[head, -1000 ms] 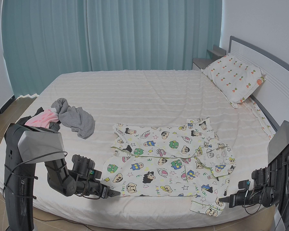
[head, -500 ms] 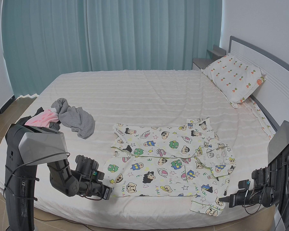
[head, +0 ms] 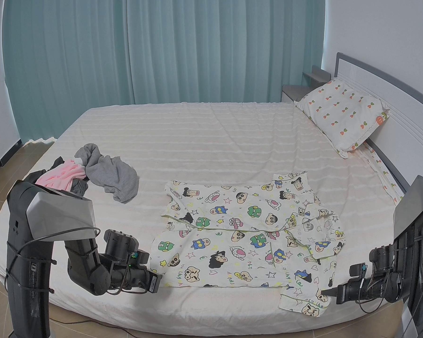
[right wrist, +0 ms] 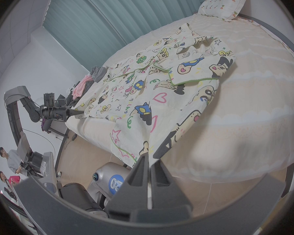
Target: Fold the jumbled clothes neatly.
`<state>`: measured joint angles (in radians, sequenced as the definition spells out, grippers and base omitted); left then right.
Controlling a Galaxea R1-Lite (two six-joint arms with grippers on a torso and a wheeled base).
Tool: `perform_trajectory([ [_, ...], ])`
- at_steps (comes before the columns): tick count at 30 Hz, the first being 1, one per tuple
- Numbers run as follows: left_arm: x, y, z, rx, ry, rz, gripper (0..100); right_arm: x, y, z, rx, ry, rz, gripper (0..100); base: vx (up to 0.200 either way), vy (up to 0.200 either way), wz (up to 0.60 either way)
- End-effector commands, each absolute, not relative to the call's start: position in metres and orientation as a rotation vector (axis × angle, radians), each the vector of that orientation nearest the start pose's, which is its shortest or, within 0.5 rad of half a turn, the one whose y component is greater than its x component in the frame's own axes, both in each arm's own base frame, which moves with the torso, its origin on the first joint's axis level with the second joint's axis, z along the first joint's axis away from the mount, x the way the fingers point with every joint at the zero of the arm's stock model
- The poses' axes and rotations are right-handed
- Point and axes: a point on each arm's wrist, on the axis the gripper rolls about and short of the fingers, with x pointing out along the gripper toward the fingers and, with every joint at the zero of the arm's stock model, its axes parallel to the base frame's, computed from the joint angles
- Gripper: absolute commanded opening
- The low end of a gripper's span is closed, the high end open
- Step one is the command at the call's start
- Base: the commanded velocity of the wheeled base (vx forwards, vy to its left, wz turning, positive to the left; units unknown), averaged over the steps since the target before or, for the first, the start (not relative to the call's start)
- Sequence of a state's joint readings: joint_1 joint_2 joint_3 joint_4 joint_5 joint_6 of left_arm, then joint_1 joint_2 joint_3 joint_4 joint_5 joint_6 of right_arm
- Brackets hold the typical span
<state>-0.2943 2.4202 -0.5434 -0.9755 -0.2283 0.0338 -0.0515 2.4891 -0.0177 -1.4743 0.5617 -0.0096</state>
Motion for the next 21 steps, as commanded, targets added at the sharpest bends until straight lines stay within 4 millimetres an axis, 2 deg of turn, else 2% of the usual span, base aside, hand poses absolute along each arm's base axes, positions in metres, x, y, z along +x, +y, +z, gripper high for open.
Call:
perform_trajectory([
  [1,0.278,-0.089,-0.069,0.06,0.929,-0.498,0,0.194,-0.003,-0.064,0.284,0.979,0.502,0,0.0,0.0,0.0],
  [12,0.262,-0.084,-0.063,0.059,0.922,-0.5,0,0.191,-0.003,-0.06,0.292,0.992,0.525,0,0.0,0.0,0.0],
  [21,0.268,-0.081,-0.066,0.05,0.863,-0.487,0,0.195,0.002,-0.063,0.266,0.974,0.538,0,0.0,0.0,0.0],
])
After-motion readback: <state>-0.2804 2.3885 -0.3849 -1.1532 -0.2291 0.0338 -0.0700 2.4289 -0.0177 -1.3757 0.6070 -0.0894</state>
